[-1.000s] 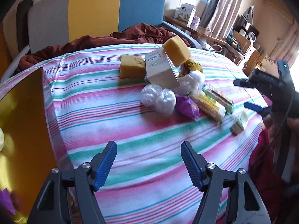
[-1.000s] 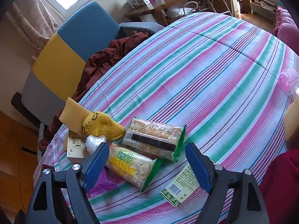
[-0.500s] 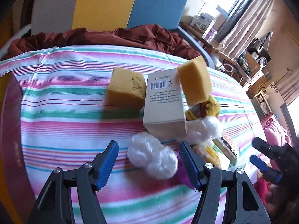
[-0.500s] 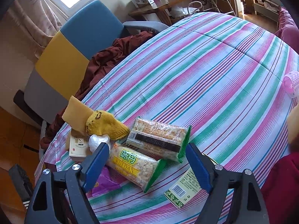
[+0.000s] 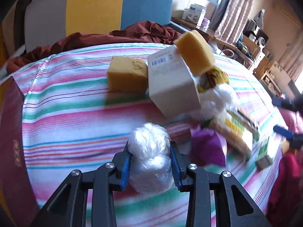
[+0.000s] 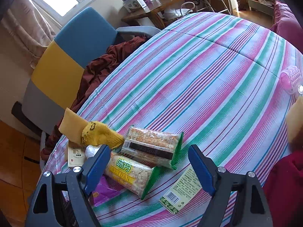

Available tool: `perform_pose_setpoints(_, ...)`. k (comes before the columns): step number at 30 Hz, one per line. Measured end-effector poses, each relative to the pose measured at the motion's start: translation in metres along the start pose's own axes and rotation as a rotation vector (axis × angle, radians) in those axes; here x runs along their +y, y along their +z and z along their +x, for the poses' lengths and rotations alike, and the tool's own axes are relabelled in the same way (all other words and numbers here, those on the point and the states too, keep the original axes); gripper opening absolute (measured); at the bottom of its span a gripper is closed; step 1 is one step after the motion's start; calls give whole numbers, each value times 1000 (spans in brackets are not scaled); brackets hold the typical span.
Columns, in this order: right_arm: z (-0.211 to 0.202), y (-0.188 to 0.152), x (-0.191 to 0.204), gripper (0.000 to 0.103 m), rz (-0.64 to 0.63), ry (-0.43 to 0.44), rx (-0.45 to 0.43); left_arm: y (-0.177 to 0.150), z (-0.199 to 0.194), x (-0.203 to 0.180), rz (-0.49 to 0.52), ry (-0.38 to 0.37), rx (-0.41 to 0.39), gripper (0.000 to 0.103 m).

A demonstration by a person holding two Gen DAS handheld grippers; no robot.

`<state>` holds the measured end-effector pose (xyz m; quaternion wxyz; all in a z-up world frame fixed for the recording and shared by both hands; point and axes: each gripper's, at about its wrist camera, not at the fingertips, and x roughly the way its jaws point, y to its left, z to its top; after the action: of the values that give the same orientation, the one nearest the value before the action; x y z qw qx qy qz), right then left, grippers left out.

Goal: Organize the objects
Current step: 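Grasp the green-and-white box with the right gripper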

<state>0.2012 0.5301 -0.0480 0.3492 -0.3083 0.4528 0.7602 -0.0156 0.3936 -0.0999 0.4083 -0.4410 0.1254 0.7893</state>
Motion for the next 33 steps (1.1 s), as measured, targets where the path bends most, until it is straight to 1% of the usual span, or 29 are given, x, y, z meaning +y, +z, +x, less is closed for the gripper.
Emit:
perform_pose_setpoints(4, -4, 2, -13, 86, 60, -29, -18, -27, -12, -14, 90, 31, -29, 37)
perform_pose_setpoints(6, -5, 2, -21, 86, 90, -68, -24, -38, -19, -17, 113, 29, -35, 37)
perform_pose_setpoints(9, -1, 1, -34, 86, 137, -139, 4, -52, -28, -17, 134, 28, -48, 37)
perform_pose_setpoints(11, 2, 0, -42, 86, 172, -166, 26, -53, -29, -15, 142, 28, -51, 37)
perform_pose_setpoints(14, 6, -2, -44, 86, 180, -190, 53, -52, -27, -14, 147, 25, -53, 37)
perform_pose_setpoints(19, 15, -6, -34, 86, 124, -222, 98, -54, -28, -12, 153, 26, -62, 37)
perform_pose_setpoints(21, 20, -9, -30, 86, 101, -217, 123, -54, -27, -13, 156, 28, -65, 37)
perform_pose_setpoints(25, 26, -12, -20, 86, 42, -226, 146, -54, -27, -13, 156, 26, -69, 37)
perform_pose_setpoints(29, 31, -15, 2, 86, -91, -259, 183, -55, -27, -11, 151, 15, -69, 37)
perform_pose_setpoints(31, 31, -12, 17, 87, -170, -260, 210, -56, -28, -10, 147, 8, -70, 37)
perform_pose_setpoints(33, 33, -10, 30, 93, -241, -233, 268, -56, -28, -9, 141, -1, -70, 37)
